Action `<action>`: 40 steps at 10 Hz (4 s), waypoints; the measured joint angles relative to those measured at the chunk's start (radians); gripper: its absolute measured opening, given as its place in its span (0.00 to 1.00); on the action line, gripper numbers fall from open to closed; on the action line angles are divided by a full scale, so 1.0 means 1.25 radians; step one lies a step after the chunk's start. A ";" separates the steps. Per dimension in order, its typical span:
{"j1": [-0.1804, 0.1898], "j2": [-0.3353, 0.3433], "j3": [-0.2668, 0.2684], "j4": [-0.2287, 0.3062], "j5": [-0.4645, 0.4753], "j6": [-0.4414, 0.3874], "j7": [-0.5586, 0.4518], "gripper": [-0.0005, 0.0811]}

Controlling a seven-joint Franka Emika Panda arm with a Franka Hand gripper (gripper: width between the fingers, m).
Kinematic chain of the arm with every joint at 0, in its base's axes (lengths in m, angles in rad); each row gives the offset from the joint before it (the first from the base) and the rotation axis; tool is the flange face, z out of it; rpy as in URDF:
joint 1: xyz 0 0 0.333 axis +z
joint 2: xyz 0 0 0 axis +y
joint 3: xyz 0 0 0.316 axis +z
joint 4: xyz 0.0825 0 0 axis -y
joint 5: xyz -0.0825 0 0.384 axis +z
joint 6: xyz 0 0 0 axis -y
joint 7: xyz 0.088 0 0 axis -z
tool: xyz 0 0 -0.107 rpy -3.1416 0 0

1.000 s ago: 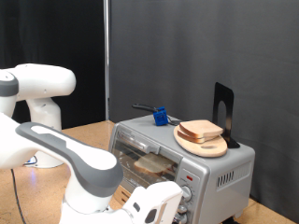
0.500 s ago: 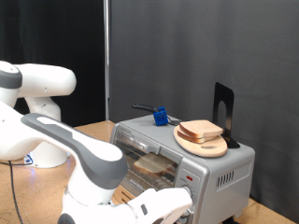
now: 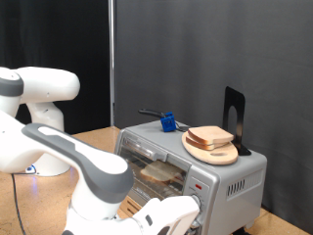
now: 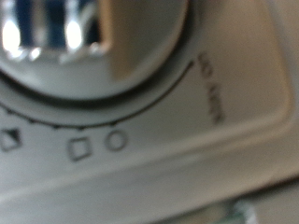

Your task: Make a piece of toast with the oven

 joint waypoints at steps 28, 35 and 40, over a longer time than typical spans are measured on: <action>-0.074 0.000 0.014 -0.041 -0.027 -0.032 0.014 0.84; -0.062 0.005 0.006 -0.085 -0.007 0.056 -0.079 0.84; -0.055 0.006 0.003 -0.089 0.007 0.067 -0.078 0.69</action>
